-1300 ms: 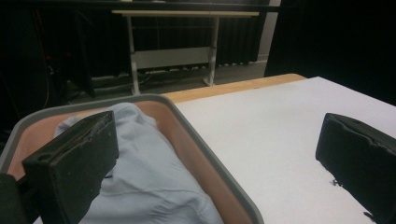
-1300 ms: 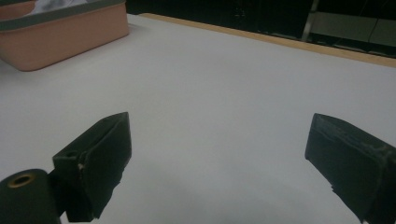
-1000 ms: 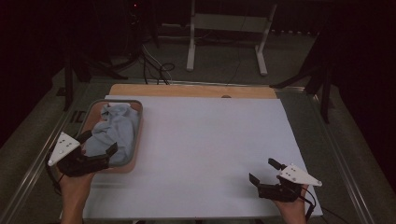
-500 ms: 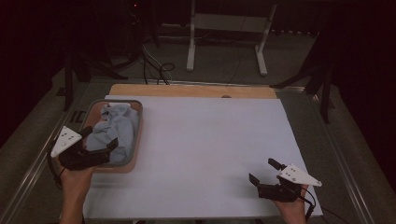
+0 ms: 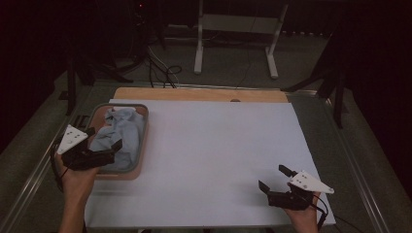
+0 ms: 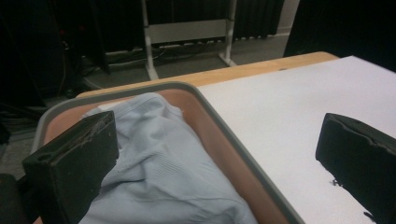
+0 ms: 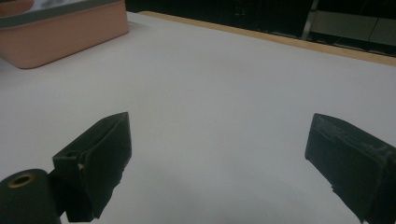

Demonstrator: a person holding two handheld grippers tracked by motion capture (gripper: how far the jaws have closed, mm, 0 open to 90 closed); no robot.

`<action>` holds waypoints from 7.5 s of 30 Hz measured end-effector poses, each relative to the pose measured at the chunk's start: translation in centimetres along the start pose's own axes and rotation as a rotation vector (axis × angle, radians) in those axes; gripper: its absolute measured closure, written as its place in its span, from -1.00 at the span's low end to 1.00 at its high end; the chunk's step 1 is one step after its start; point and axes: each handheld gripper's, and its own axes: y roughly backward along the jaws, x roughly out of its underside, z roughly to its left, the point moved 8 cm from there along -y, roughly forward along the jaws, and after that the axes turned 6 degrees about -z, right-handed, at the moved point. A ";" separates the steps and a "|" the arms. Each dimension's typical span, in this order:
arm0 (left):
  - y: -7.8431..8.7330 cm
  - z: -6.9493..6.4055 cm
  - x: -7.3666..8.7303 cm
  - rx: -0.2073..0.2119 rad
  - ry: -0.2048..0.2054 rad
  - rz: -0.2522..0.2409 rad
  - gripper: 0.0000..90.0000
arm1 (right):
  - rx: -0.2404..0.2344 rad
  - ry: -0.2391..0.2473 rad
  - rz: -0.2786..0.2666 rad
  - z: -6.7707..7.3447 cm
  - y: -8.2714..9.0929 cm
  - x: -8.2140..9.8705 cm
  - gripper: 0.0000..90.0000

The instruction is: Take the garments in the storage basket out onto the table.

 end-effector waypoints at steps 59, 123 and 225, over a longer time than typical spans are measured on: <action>-3.3 2.8 0.0 -0.065 0.018 0.110 -0.99 | 0.000 -0.002 -0.001 0.0 -0.1 0.0 -0.84; -8.0 4.7 3.7 -0.083 -0.012 0.444 -0.99 | 0.002 -0.001 0.006 -0.1 -0.1 0.1 -0.84; -6.8 4.2 2.3 -0.025 0.068 0.474 0.79 | 0.006 0.001 0.010 -0.3 -0.1 0.2 -0.84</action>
